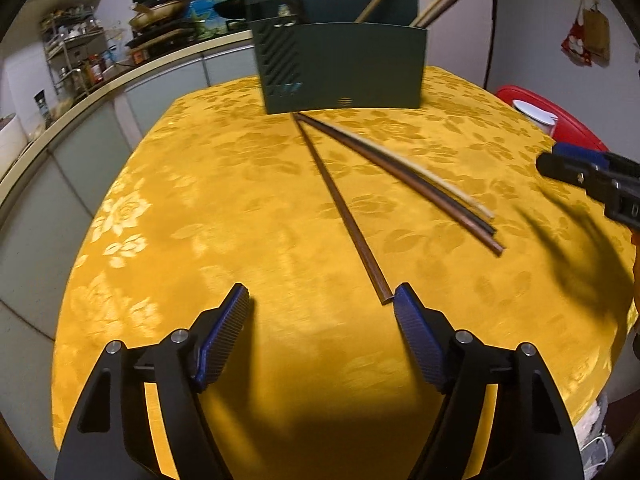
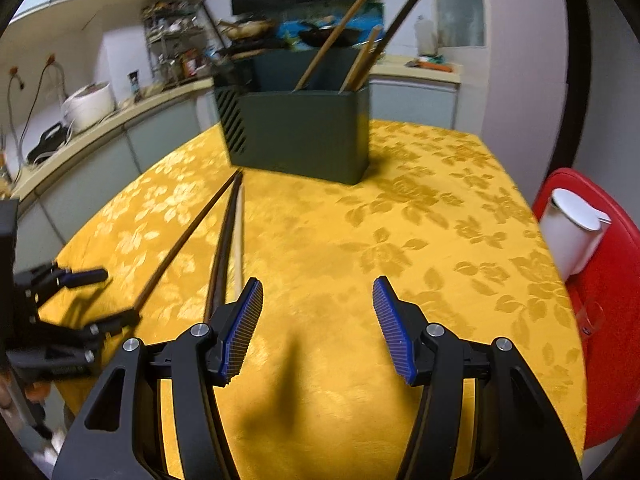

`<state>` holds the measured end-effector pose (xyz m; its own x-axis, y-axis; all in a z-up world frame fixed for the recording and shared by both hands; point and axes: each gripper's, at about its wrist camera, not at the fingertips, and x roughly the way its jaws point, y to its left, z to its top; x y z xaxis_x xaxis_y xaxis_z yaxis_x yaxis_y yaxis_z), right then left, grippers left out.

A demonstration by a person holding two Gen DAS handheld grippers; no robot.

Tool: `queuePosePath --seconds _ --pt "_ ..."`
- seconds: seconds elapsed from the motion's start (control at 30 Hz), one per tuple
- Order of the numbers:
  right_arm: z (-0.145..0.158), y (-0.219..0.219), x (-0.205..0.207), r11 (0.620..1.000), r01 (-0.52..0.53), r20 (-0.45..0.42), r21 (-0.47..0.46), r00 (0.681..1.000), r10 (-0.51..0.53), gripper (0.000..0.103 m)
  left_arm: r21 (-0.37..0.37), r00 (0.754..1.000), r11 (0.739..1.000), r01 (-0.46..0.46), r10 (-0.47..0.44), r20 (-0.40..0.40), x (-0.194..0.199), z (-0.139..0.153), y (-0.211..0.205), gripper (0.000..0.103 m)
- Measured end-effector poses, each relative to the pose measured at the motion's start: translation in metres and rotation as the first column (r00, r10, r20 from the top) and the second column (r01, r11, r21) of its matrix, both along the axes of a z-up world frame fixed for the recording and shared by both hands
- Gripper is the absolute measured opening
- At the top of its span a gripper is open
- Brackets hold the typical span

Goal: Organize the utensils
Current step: 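Grasp a dark chopstick with the left tool while the right tool grasps a bamboo one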

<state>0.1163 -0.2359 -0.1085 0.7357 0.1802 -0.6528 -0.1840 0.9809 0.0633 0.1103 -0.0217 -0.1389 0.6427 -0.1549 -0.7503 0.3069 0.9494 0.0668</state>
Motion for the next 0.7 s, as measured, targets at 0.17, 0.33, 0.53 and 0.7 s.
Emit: queuePosePath --seconds 0.17,0.33,0.53,0.7 --pt "-0.011 0.015 0.008 0.996 -0.082 -0.045 -0.021 0.996 0.081 0.056 -0.027 0.999 0.999 -0.038 0.038 -0.015 0.004 0.0 0.015 0.072" --pt "-0.017 0.025 0.019 0.989 -0.137 -0.093 -0.048 0.987 0.132 0.051 -0.04 0.999 0.998 -0.041 0.04 -0.013 0.004 -0.001 0.019 0.072" --pt "-0.022 0.032 0.028 0.983 -0.176 -0.134 -0.044 0.977 0.168 0.045 -0.048 0.999 0.998 -0.033 0.032 -0.01 0.002 -0.001 0.019 0.072" --pt "-0.027 0.042 0.03 0.974 -0.217 -0.156 -0.066 0.966 0.204 0.038 -0.053 1.0 0.998 -0.03 0.029 -0.01 0.001 -0.001 0.019 0.072"
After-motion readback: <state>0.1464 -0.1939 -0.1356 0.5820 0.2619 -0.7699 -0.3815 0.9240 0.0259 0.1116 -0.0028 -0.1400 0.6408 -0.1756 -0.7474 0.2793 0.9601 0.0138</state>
